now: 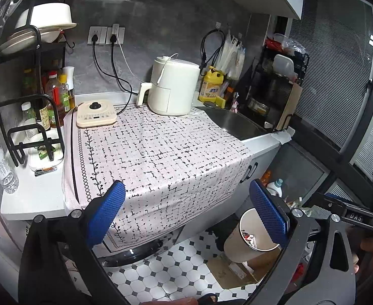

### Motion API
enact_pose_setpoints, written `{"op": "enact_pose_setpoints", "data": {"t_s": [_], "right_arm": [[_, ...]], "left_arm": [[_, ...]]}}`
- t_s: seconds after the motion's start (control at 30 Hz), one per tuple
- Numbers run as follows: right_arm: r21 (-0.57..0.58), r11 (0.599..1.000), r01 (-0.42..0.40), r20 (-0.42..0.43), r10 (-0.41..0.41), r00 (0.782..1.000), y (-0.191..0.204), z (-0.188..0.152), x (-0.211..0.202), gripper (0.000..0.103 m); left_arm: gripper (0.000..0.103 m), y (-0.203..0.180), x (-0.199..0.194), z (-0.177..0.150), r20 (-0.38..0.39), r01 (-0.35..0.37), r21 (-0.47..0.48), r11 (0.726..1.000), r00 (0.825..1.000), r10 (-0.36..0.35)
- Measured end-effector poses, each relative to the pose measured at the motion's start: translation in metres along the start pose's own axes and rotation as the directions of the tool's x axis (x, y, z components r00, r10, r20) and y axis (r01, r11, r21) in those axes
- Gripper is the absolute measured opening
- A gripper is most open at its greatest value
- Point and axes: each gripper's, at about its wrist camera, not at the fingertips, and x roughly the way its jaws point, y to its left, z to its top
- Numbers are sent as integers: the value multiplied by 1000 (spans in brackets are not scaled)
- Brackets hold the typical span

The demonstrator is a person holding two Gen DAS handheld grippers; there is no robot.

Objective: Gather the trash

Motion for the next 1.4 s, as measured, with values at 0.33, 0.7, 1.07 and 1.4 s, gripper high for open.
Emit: {"op": "enact_pose_setpoints", "data": {"t_s": [0.33, 0.7, 1.07, 1.4], "right_arm": [[17, 1000, 8, 3, -8, 1000, 1, 4, 8, 95], [25, 999, 24, -8, -24, 1000, 1, 3, 9, 95], [23, 999, 43, -5, -43, 999, 0, 1, 2, 95], [51, 997, 60, -7, -60, 998, -14, -3, -2, 95]], "left_arm": [[97, 3, 4, 5, -1, -1, 7, 1000, 1000, 1], [97, 3, 6, 8, -8, 10, 1, 1000, 1000, -10], [97, 1, 6, 7, 1, 23, 15, 1000, 1000, -23], [97, -9, 14, 9, -17, 43, 33, 998, 999, -43]]}}
